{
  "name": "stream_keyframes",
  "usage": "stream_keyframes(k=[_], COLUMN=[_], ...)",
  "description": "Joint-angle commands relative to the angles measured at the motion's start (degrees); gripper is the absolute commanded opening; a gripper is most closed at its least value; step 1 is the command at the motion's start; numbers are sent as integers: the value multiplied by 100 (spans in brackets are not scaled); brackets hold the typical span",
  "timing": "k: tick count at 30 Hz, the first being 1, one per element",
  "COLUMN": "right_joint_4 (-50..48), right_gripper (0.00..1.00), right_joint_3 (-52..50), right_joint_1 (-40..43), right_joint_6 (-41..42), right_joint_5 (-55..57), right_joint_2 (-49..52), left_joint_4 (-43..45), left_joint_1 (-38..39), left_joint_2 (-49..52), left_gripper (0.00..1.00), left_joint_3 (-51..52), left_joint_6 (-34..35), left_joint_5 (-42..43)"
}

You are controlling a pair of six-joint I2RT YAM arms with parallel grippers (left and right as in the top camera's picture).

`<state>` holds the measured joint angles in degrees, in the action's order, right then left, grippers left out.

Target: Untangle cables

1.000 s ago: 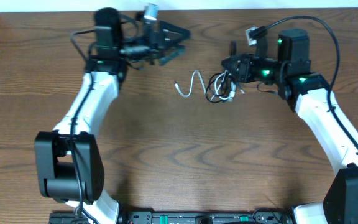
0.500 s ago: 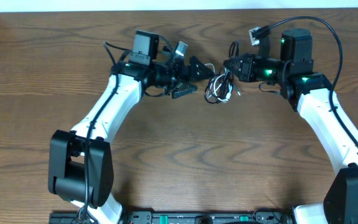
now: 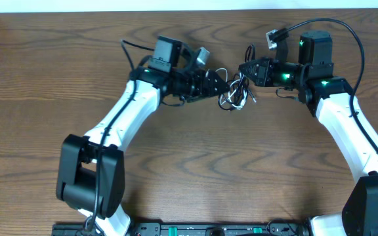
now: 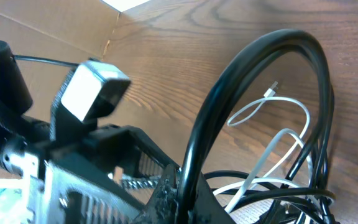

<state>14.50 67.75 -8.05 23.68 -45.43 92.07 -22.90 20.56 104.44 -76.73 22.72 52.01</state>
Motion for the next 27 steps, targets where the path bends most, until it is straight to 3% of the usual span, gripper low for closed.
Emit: stream_keyframes(k=[1, 14, 21, 27], right_joint_4=[9, 234, 1738, 2583], right_gripper=[1, 1, 1, 1], right_joint_3=[0, 0, 0, -4], right_joint_1=[20, 26, 190, 483], right_joint_6=[-17, -190, 721, 710], right_joint_5=[-122, -116, 1941, 2841], right_joint_2=[-177, -175, -175, -175], left_joint_4=[-20, -22, 22, 72], left_joint_1=[149, 190, -57, -400], left_joint_2=[192, 402, 350, -160], left_gripper=[72, 8, 8, 7], left_joint_3=[-35, -35, -74, -87], left_joint_6=[-120, 151, -35, -177], left_joint_5=[-201, -822, -1180, -1016])
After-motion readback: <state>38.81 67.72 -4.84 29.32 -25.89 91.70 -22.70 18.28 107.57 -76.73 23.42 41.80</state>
